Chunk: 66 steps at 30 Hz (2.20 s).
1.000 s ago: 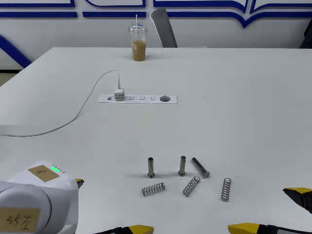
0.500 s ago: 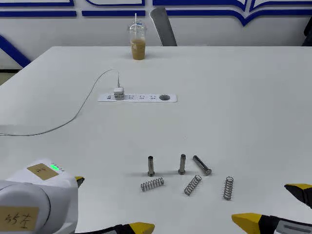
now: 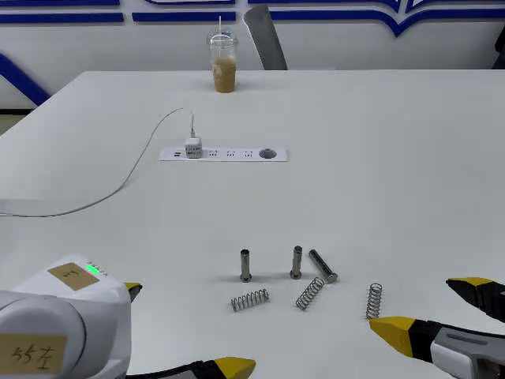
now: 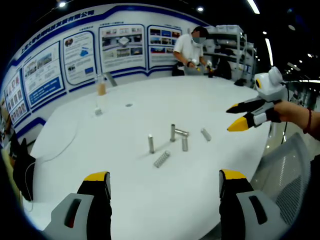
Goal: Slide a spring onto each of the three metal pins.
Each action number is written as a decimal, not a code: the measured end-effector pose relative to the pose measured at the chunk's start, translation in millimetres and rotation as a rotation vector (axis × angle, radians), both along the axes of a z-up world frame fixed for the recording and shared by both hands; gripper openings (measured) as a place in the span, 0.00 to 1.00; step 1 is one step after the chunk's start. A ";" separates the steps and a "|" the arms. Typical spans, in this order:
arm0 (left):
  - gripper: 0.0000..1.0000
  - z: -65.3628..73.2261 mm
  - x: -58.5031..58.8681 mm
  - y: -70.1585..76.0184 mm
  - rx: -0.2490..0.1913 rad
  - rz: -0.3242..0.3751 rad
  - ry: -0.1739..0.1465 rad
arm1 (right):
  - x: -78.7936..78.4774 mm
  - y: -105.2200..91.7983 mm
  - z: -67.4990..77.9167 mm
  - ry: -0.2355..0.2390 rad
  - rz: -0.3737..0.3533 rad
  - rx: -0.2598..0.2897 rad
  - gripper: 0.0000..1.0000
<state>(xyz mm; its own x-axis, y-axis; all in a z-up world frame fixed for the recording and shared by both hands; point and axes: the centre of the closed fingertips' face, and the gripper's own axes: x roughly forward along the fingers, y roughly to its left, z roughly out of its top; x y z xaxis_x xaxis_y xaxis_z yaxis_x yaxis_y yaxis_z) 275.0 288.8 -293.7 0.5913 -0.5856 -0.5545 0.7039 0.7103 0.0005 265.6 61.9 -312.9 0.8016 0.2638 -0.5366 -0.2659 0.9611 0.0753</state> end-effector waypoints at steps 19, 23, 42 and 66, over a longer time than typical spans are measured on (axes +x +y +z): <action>0.90 -5.6 2.8 -3.5 -0.015 0.003 0.010 | 46.3 8.4 -3.6 -0.018 0.022 -0.011 0.60; 0.90 -8.1 2.4 -3.7 -0.014 0.001 0.017 | 55.6 9.0 -8.1 -0.007 0.026 -0.024 0.57; 0.88 -18.2 2.3 -3.0 -0.016 0.004 0.038 | 101.9 18.6 -31.5 0.045 0.065 -0.023 0.41; 0.86 -28.0 3.8 0.3 -0.003 0.006 0.063 | 143.5 38.7 -75.4 0.127 0.083 -0.045 0.26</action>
<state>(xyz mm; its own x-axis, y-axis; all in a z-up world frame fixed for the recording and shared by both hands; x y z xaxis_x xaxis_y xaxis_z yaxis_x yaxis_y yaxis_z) 278.8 289.1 -321.7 0.5588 -0.5838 -0.5889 0.6983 0.7143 -0.0455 409.0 100.6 -388.3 0.7031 0.3001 -0.6446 -0.3360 0.9392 0.0708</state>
